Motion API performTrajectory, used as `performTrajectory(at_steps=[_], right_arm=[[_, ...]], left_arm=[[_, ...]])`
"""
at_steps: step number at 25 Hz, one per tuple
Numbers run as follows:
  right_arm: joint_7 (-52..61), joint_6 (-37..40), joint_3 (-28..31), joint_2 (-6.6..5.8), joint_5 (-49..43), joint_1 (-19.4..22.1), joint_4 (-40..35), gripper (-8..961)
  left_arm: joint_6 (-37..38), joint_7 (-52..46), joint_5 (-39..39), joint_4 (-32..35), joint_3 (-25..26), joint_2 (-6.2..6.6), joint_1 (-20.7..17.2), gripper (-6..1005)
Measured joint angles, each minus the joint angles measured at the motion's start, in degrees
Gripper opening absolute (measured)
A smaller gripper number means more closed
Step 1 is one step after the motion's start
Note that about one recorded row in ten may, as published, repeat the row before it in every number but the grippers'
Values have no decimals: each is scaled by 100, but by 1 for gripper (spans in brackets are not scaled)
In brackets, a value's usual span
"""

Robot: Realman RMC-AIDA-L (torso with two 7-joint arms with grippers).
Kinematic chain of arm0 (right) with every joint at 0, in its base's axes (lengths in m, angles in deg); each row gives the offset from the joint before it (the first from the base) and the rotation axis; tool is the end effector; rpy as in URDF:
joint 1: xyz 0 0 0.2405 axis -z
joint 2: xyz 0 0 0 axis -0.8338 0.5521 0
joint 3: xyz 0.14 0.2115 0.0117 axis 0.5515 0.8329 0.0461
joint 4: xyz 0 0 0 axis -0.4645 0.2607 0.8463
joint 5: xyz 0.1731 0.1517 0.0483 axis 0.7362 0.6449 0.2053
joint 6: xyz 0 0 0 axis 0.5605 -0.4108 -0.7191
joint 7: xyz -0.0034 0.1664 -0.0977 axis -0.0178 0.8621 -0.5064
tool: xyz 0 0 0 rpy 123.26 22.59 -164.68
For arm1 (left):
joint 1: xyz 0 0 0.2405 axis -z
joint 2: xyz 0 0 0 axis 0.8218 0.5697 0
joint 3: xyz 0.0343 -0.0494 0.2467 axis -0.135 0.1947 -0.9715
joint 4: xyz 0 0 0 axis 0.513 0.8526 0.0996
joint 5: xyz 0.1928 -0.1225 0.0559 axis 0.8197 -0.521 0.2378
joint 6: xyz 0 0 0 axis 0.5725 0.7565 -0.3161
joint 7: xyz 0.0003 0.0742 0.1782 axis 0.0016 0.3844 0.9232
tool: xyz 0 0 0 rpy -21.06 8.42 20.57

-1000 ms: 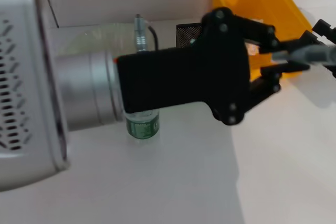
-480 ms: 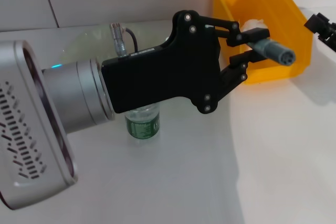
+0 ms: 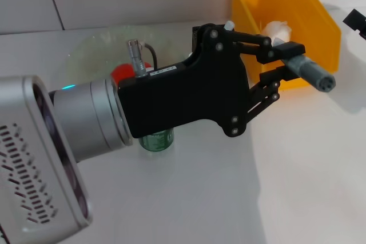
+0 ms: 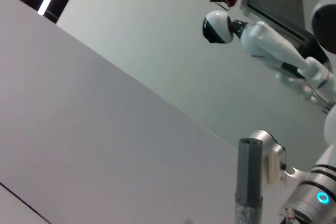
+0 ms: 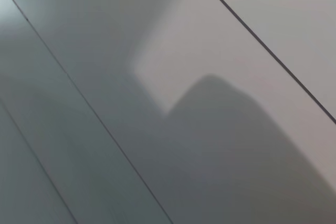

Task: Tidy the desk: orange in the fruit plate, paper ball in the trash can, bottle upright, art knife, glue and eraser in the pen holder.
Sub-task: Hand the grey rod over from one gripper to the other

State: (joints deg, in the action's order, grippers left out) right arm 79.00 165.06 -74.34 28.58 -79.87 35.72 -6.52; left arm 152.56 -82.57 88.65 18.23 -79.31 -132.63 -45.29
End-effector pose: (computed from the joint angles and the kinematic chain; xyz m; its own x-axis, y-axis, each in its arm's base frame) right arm 0.3034 0.3316 0.0646 0.1518 -0.2390 -0.9591 -0.7745 -0.6317 0.0348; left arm -0.0338 0.2905 -0.0696 0.4429 -0.8310 0.3366 -0.4713 -0.5351 -0.7011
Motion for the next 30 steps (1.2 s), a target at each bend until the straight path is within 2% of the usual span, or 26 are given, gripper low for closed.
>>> performTrajectory(at_steps=[4, 9, 12, 13, 18, 30], right_arm=[[-362, 66, -48, -15, -8, 9, -17, 648], [-598, 127, -172, -19, -12, -71, -25, 648], [-1342, 364, -351, 28, -15, -65, -43, 649], [-1774, 440, -432, 77, -17, -38, -44, 649], [-2265, 570, -470, 155, -18, -32, -52, 648], [-2382, 578, -410, 164, 19, -75, -70, 648]], left_arm=[[82, -470, -321, -48, -22, 25, -46, 137], [139, -490, -391, -123, -41, 11, -62, 137], [146, -543, -418, -125, -29, 14, -63, 138], [170, -658, -487, -125, -13, 22, -67, 138], [165, -931, -509, -180, -49, 19, -67, 138], [398, -1595, -594, -203, -98, 36, -248, 138]])
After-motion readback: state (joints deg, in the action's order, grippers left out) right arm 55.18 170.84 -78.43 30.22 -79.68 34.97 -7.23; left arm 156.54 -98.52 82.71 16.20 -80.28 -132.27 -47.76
